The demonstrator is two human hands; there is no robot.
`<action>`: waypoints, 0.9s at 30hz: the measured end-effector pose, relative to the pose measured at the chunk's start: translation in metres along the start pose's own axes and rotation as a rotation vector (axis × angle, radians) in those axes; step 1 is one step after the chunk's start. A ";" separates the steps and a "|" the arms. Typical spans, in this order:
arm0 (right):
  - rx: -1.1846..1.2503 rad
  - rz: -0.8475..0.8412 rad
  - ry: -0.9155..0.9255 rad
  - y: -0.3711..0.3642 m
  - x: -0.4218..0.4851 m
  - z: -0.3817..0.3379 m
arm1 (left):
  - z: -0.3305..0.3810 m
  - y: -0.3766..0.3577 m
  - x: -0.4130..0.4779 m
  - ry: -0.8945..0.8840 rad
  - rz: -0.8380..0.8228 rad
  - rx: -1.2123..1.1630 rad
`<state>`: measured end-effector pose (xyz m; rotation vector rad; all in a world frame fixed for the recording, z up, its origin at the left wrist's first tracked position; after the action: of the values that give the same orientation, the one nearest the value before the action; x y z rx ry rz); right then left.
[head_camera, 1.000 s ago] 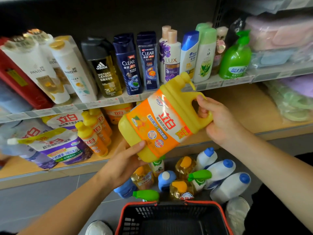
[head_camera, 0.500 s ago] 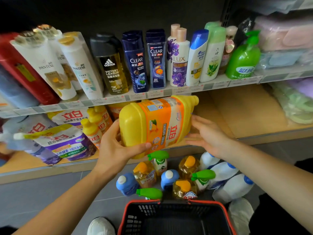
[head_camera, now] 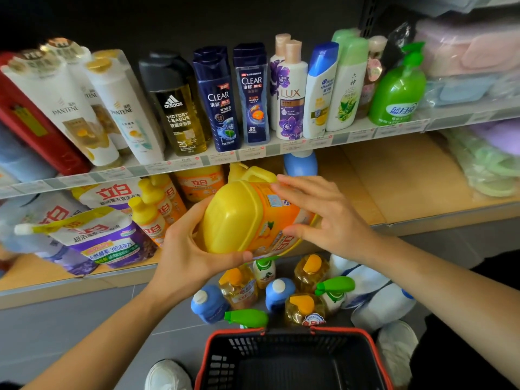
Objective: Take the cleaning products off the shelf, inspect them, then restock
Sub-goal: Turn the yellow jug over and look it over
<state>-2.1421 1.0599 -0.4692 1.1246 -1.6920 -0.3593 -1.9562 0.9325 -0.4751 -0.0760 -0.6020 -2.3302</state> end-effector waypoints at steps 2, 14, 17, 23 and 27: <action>-0.053 0.047 0.113 0.003 0.000 -0.009 | 0.002 0.001 0.001 0.007 -0.008 -0.037; 0.126 0.048 -0.457 0.034 -0.004 0.039 | -0.028 -0.010 0.003 0.312 -0.038 -0.480; 0.516 0.089 -0.687 0.021 -0.015 0.051 | -0.035 -0.009 0.003 0.409 -0.054 -0.562; 0.895 0.090 -0.827 0.003 -0.030 0.062 | -0.046 -0.014 -0.005 0.618 -0.130 -0.624; 0.943 0.133 -0.977 -0.004 -0.045 0.072 | -0.046 -0.015 -0.006 0.702 -0.228 -0.711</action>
<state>-2.2002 1.0744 -0.5289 1.6142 -2.9575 0.0377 -1.9565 0.9247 -0.5236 0.4845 0.5922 -2.4521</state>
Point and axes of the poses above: each hand's wrist, its own x-axis towards the middle knuckle, its own y-axis out of the back of the hand, z = x × y, the point moved 7 cm from there along x, towards the middle knuckle, and after that the axes turned 5 degrees about y, right-handed, at the moved point
